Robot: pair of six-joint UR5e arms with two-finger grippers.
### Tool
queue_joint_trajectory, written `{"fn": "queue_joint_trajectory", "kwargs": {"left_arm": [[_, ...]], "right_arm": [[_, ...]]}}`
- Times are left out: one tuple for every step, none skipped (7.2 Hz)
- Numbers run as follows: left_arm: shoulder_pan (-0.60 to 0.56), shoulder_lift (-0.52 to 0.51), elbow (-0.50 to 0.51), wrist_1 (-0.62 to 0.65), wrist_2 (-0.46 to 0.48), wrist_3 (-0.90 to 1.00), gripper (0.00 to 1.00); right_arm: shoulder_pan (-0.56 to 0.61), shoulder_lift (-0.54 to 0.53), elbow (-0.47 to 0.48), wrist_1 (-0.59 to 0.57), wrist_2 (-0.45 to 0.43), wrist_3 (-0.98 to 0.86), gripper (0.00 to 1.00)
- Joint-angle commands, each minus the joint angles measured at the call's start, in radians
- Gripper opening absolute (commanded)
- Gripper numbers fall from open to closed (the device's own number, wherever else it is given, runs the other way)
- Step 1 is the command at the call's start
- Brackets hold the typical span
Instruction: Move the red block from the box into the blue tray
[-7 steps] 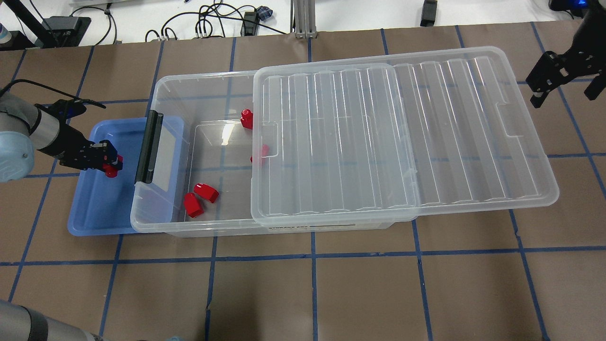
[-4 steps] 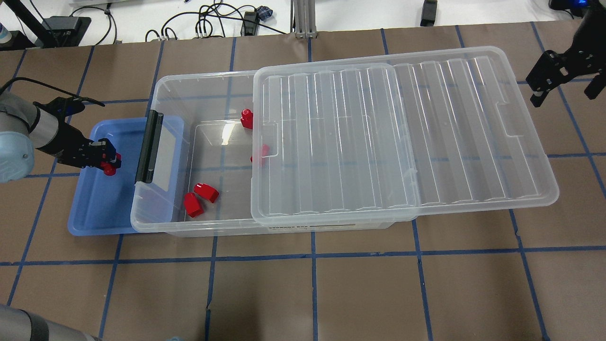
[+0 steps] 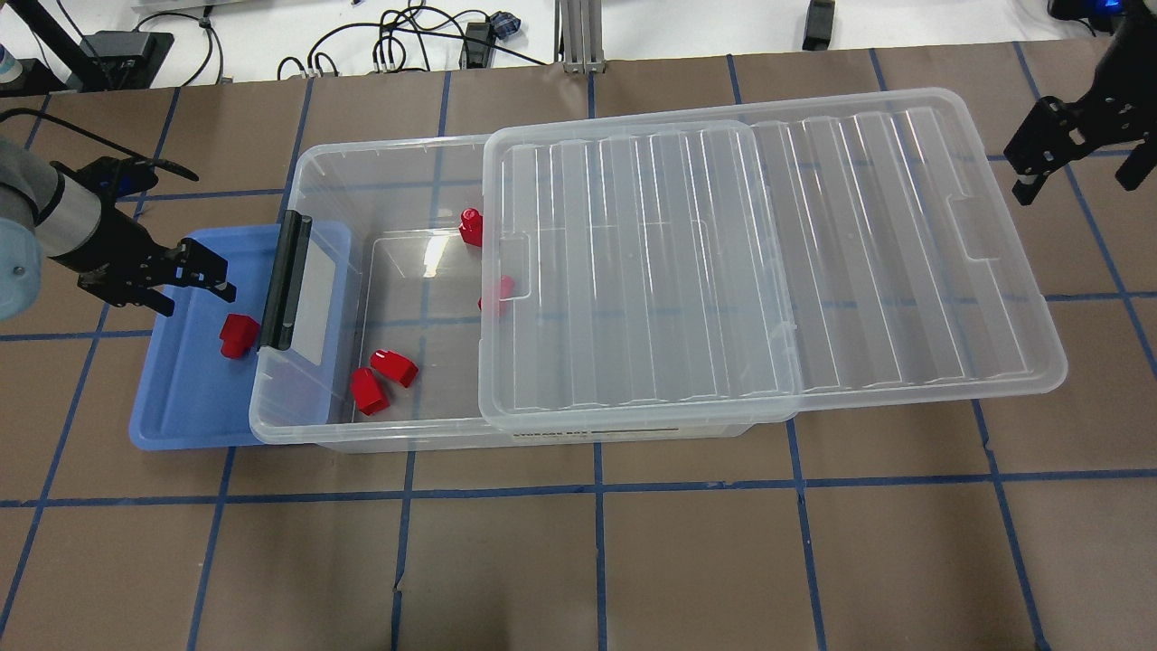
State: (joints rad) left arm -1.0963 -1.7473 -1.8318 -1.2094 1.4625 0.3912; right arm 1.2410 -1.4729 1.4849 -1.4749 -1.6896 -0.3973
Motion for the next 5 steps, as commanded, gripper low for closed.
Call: {"fn": "queue_joint_trajectory", "kwargs": {"left_arm": [[-0.115, 0.06, 0.058, -0.091, 0.091, -0.081, 1.0], [-0.143, 0.096, 0.06, -0.091, 0.085, -0.113, 1.0], [-0.18, 0.138, 0.071, -0.113, 0.09, -0.12, 1.0], [-0.23, 0.17, 0.078, -0.148, 0.113, -0.138, 1.0], [-0.3, 0.19, 0.081, -0.159, 0.145, -0.231, 1.0]], "right_arm": [[-0.002, 0.0, 0.0, -0.005, 0.001, 0.0, 1.0], [-0.006, 0.002, 0.002, -0.015, -0.002, -0.009, 1.0], [-0.012, 0.002, 0.002, -0.015, -0.004, -0.005, 1.0], [-0.023, 0.009, 0.002, -0.016, -0.004, 0.001, 1.0], [-0.035, 0.023, 0.002, -0.018, -0.004, -0.001, 1.0]]}}
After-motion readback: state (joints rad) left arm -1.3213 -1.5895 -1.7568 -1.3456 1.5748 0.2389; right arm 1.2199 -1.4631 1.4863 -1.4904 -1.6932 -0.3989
